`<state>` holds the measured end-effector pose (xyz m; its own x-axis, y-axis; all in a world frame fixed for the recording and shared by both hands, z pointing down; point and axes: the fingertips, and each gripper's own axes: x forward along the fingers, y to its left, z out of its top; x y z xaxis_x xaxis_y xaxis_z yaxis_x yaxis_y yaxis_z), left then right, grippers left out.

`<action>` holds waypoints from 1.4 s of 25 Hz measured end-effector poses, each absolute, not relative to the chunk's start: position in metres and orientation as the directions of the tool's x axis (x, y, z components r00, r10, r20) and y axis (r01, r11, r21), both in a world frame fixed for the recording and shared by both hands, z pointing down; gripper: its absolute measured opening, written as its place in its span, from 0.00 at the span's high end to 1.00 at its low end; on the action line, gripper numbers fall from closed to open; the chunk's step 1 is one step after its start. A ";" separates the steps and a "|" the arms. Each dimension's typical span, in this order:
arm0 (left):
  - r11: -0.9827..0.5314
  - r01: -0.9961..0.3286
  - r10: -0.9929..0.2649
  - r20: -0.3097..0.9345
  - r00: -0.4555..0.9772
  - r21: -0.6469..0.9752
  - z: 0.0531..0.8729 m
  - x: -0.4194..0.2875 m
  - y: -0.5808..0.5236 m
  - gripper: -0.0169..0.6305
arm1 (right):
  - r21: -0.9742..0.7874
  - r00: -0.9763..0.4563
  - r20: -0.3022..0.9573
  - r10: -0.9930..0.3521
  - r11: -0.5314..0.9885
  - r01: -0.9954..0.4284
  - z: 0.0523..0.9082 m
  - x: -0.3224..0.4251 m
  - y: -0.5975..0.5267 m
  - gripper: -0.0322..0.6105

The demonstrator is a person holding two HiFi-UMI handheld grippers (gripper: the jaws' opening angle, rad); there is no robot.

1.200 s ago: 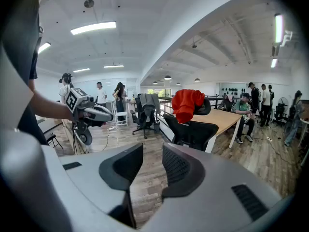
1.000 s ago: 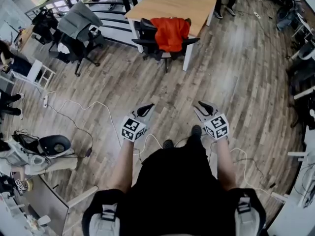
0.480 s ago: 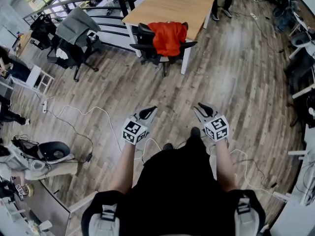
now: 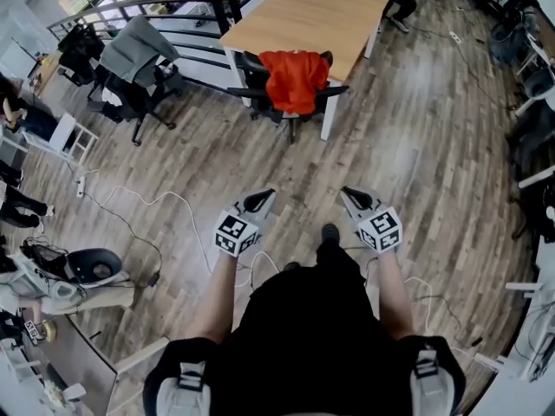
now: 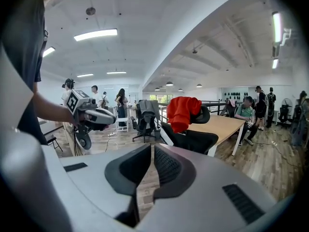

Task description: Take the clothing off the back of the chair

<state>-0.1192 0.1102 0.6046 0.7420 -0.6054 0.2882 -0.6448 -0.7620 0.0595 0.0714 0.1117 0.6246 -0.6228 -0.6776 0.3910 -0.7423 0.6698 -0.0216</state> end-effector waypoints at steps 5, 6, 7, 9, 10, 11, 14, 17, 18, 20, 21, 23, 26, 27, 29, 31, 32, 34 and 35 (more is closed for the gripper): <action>-0.733 -0.677 -0.634 0.298 0.713 0.061 0.600 -0.105 0.078 0.97 | -0.010 -0.670 0.345 -0.657 0.711 -0.703 0.624 0.085 0.069 0.95; -0.729 -0.682 -0.639 0.300 0.708 0.060 0.599 -0.101 0.072 0.97 | -0.013 -0.676 0.344 -0.652 0.716 -0.698 0.624 0.088 0.060 0.95; -0.723 -0.688 -0.644 0.302 0.703 0.059 0.599 -0.098 0.065 0.97 | -0.015 -0.681 0.341 -0.648 0.721 -0.693 0.624 0.090 0.052 0.94; -0.710 -0.702 -0.658 0.302 0.690 0.055 0.598 -0.093 0.049 0.97 | -0.014 -0.695 0.328 -0.640 0.732 -0.681 0.623 0.094 0.034 0.92; -0.703 -0.709 -0.665 0.302 0.683 0.053 0.598 -0.089 0.041 0.97 | -0.013 -0.702 0.322 -0.635 0.739 -0.674 0.621 0.097 0.025 0.91; -0.697 -0.715 -0.671 0.302 0.677 0.052 0.596 -0.086 0.033 0.97 | -0.014 -0.709 0.319 -0.629 0.745 -0.667 0.620 0.099 0.016 0.91; -0.682 -0.730 -0.687 0.299 0.662 0.049 0.589 -0.073 0.012 0.97 | -0.027 -0.717 0.335 -0.611 0.755 -0.655 0.617 0.112 -0.008 0.89; -0.669 -0.742 -0.700 0.299 0.649 0.044 0.584 -0.059 -0.005 0.97 | -0.040 -0.721 0.351 -0.598 0.759 -0.649 0.614 0.125 -0.027 0.89; -0.664 -0.747 -0.705 0.300 0.643 0.042 0.583 -0.055 -0.009 0.97 | -0.039 -0.728 0.346 -0.592 0.766 -0.642 0.614 0.129 -0.033 0.89; -0.651 -0.758 -0.716 0.300 0.630 0.038 0.583 -0.049 -0.016 0.97 | -0.030 -0.751 0.318 -0.579 0.786 -0.618 0.614 0.134 -0.045 0.88; -0.644 -0.764 -0.723 0.299 0.623 0.037 0.582 -0.047 -0.020 0.97 | -0.031 -0.759 0.312 -0.572 0.792 -0.610 0.613 0.136 -0.051 0.88; -0.627 -0.778 -0.738 0.295 0.607 0.035 0.579 -0.044 -0.030 0.97 | -0.042 -0.766 0.320 -0.558 0.799 -0.600 0.611 0.140 -0.062 0.87; -0.599 -0.801 -0.762 0.290 0.578 0.023 0.575 -0.039 -0.042 0.97 | -0.042 -0.782 0.310 -0.541 0.814 -0.579 0.608 0.145 -0.079 0.86; -0.589 -0.808 -0.771 0.288 0.568 0.017 0.574 -0.038 -0.045 0.97 | -0.039 -0.788 0.306 -0.535 0.820 -0.572 0.607 0.146 -0.083 0.86; -0.570 -0.821 -0.788 0.281 0.548 0.005 0.571 -0.038 -0.049 0.97 | -0.031 -0.797 0.303 -0.522 0.831 -0.556 0.605 0.147 -0.092 0.85; -0.556 -0.831 -0.800 0.272 0.534 -0.002 0.567 -0.039 -0.053 0.97 | -0.012 -0.808 0.293 -0.511 0.843 -0.538 0.602 0.146 -0.101 0.83; -0.551 -0.835 -0.805 0.268 0.530 -0.004 0.565 -0.040 -0.055 0.97 | -0.006 -0.809 0.293 -0.509 0.846 -0.534 0.600 0.145 -0.105 0.82; -0.544 -0.839 -0.810 0.266 0.523 -0.004 0.562 -0.044 -0.059 0.97 | -0.016 -0.805 0.309 -0.507 0.843 -0.537 0.597 0.141 -0.111 0.80; -0.541 -0.841 -0.811 0.266 0.520 -0.004 0.562 -0.047 -0.062 0.97 | -0.022 -0.806 0.310 -0.504 0.844 -0.536 0.596 0.138 -0.114 0.79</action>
